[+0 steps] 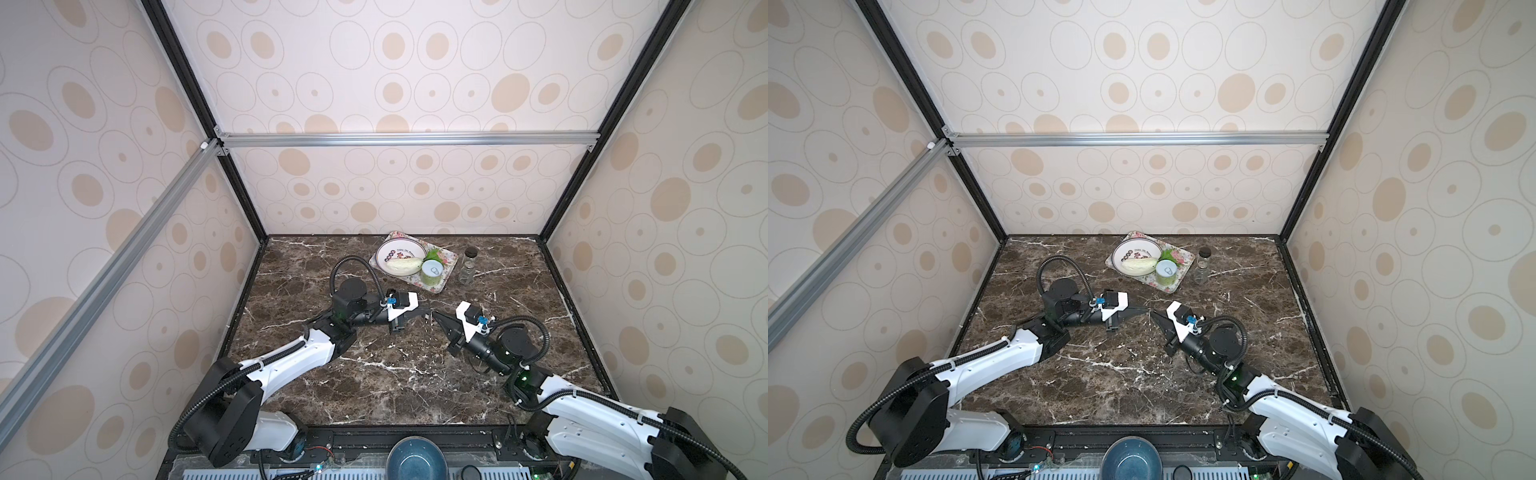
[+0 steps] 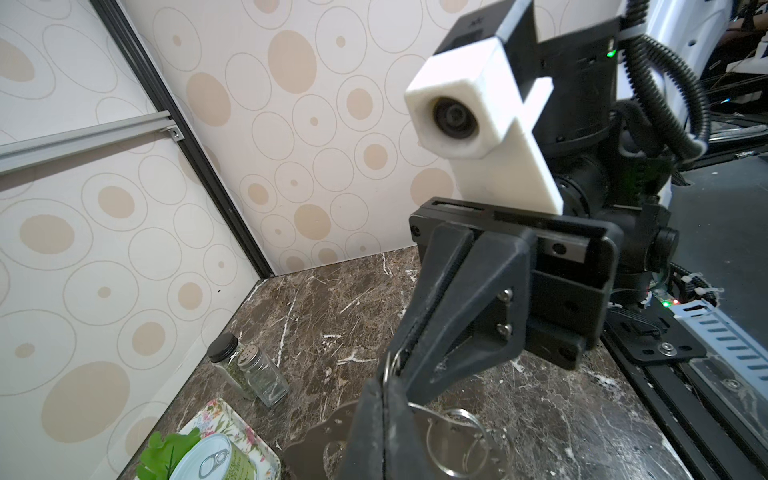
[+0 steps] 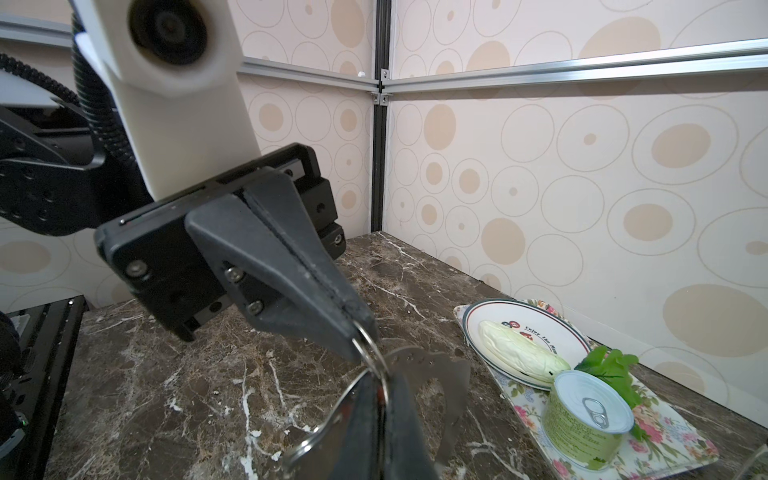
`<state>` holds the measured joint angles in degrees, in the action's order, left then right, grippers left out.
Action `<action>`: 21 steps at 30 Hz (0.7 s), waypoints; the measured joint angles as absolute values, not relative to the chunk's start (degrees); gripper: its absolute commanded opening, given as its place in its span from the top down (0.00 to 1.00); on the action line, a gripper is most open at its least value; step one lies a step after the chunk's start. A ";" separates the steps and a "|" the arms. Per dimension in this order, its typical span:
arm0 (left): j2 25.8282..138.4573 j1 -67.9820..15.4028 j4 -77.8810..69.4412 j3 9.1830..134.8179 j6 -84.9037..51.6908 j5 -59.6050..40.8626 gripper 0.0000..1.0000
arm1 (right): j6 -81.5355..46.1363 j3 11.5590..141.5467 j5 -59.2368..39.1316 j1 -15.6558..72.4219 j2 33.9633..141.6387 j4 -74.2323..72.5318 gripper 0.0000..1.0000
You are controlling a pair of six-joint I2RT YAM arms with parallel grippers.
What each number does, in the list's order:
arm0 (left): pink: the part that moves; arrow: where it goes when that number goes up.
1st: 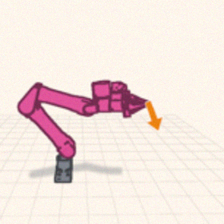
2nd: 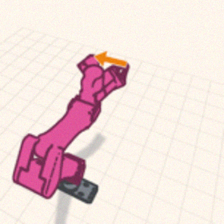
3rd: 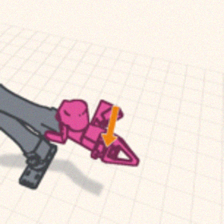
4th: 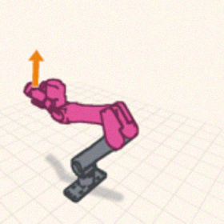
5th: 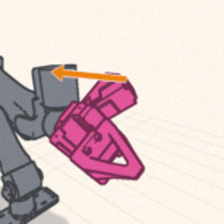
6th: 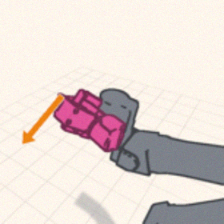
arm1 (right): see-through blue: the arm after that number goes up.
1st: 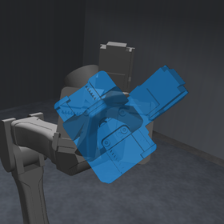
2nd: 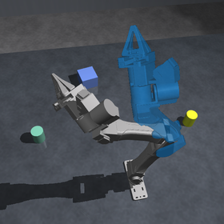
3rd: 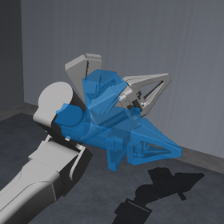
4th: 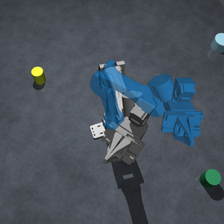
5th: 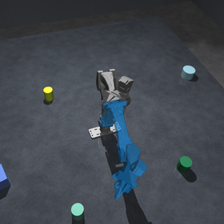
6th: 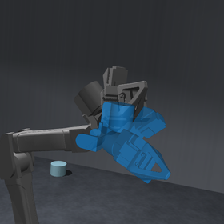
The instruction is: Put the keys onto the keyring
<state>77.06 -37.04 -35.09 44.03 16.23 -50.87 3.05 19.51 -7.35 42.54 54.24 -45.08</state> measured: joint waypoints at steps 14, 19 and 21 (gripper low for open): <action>73.76 -37.12 -36.14 44.01 16.23 -49.10 0.58 | 3.09 20.03 -1.19 42.41 52.66 -36.91 1.00; 73.52 -37.15 -34.50 44.01 16.73 -48.18 0.57 | 3.25 20.71 2.13 42.41 52.53 -33.67 1.00; 73.23 -37.15 -33.61 44.01 17.32 -47.86 0.56 | 3.31 21.08 3.05 42.41 52.45 -32.67 1.00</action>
<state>73.23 -37.15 -33.61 44.01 17.32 -47.86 3.31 21.08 3.05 42.41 52.45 -32.67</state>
